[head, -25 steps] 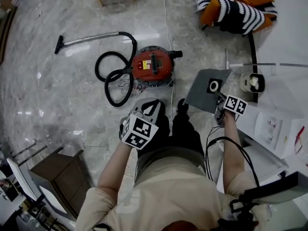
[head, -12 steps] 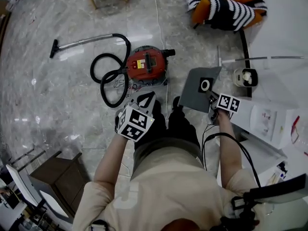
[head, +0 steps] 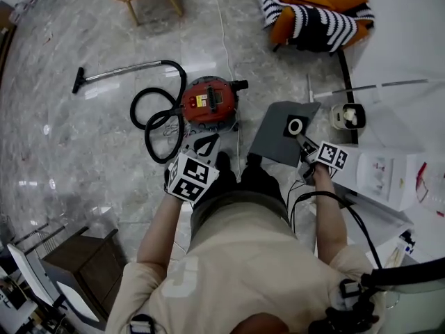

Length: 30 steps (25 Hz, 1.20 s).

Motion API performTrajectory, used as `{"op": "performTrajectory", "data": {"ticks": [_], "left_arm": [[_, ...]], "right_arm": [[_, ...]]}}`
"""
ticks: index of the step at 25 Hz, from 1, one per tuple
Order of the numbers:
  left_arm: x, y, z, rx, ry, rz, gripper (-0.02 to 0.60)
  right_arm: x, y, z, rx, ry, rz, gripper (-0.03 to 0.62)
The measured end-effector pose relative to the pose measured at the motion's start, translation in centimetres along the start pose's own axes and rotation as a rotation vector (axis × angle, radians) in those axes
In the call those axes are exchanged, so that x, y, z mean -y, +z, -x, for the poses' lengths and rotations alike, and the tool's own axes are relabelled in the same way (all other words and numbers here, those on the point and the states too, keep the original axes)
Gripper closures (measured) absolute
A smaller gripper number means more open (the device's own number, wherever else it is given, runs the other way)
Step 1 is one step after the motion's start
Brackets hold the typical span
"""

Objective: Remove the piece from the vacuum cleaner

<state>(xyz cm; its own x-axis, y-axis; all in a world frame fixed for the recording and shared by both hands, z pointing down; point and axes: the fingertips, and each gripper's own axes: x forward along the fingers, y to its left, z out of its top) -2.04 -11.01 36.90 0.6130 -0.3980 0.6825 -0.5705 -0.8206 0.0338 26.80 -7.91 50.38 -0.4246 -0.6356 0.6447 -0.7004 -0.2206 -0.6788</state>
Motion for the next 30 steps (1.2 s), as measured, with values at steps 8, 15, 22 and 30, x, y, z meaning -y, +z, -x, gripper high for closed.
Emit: {"op": "performTrajectory", "data": {"ticks": [8,15,22,30], "left_arm": [[-0.4,-0.3,1.4,0.025,0.021,0.021,0.586],[-0.1,-0.8,1.6,0.019,0.014,0.027,0.586],[1.0,-0.6,0.6,-0.003,0.009,0.01,0.586],[4.7,2.2,0.1,-0.015,0.029,-0.047,0.586]], "right_arm": [[-3.7,1.2,1.1,0.032,0.069,0.026,0.563],[-6.3,0.9,1.8,0.022,0.134,0.051,0.563],[-7.7,0.4,2.0,0.019,0.249,0.0,0.562],[-8.9,1.0,5.5,0.083,0.498,-0.094,0.562]]}}
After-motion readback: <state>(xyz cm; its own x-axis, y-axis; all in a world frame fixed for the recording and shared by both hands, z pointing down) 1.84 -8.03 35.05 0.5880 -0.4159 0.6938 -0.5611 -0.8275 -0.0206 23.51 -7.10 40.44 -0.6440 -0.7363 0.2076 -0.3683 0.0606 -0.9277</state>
